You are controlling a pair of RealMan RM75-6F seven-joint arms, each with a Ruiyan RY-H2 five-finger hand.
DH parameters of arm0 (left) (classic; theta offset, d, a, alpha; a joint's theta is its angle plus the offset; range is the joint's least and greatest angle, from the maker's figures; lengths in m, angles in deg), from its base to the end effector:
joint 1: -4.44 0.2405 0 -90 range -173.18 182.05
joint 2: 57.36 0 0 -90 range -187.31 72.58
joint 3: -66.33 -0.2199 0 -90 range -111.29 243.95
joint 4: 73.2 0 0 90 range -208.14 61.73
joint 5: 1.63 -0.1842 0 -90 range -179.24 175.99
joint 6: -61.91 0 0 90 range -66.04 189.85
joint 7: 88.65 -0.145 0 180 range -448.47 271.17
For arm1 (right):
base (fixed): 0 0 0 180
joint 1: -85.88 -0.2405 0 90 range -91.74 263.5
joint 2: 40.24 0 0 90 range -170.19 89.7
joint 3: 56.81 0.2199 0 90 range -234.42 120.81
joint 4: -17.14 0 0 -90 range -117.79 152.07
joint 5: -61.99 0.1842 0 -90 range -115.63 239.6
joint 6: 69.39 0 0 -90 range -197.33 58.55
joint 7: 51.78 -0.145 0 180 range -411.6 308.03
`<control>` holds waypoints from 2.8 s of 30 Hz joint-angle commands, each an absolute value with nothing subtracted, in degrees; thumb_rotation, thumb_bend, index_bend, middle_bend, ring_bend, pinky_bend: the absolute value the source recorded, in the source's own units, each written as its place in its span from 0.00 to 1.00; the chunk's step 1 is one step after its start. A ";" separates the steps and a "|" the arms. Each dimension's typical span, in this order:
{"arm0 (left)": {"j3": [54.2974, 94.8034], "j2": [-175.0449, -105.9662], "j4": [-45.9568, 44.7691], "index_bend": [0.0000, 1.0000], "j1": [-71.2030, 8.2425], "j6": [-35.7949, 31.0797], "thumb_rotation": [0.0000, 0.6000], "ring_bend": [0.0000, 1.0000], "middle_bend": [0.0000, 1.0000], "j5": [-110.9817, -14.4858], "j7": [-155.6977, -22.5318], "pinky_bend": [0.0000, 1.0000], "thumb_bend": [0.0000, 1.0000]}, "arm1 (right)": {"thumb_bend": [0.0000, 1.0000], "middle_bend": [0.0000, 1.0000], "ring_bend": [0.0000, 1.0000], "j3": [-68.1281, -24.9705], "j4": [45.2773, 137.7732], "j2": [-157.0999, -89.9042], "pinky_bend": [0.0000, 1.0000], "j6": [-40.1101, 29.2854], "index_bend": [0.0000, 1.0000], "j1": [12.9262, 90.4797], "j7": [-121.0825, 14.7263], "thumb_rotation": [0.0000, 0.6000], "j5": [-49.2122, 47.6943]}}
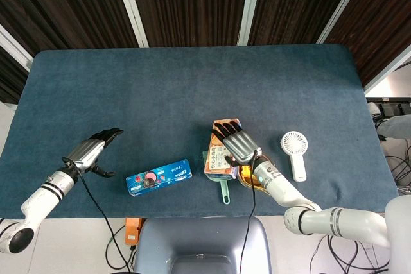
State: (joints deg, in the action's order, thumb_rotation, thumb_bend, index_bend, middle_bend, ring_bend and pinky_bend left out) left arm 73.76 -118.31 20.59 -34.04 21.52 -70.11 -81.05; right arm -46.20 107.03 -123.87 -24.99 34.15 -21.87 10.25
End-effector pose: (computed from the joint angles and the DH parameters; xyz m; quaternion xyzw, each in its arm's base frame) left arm -0.1903 0.3109 0.1076 -0.7119 -0.5000 -0.3037 0.3886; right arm -0.0897 -0.3257 0.0055 0.8080 -0.3484 0.2956 0.3721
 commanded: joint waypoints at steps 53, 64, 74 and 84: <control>62.12 -128.31 0.72 0.00 2.87 -31.17 1.00 0.00 0.03 -96.19 -91.26 0.11 0.09 | 0.55 0.00 0.00 -60.47 89.60 -114.01 0.00 -14.45 0.26 58.37 -55.56 1.00 -20.42; 62.44 -128.28 1.29 0.00 3.07 -30.38 1.00 0.00 0.03 -95.98 -91.98 0.11 0.09 | 0.55 0.00 0.00 -60.14 88.24 -114.60 0.00 -15.30 0.26 59.03 -55.15 1.00 -20.14; 62.62 -128.01 1.58 0.00 3.06 -29.80 1.00 0.00 0.03 -96.03 -92.03 0.11 0.09 | 0.55 0.00 0.00 -60.08 87.26 -114.85 0.00 -15.69 0.26 59.91 -55.82 1.00 -20.01; 62.77 -127.98 1.58 0.00 3.24 -29.84 1.00 0.00 0.03 -96.18 -91.97 0.11 0.09 | 0.55 0.00 0.00 -59.82 86.96 -115.25 0.00 -15.94 0.26 59.84 -55.99 1.00 -20.76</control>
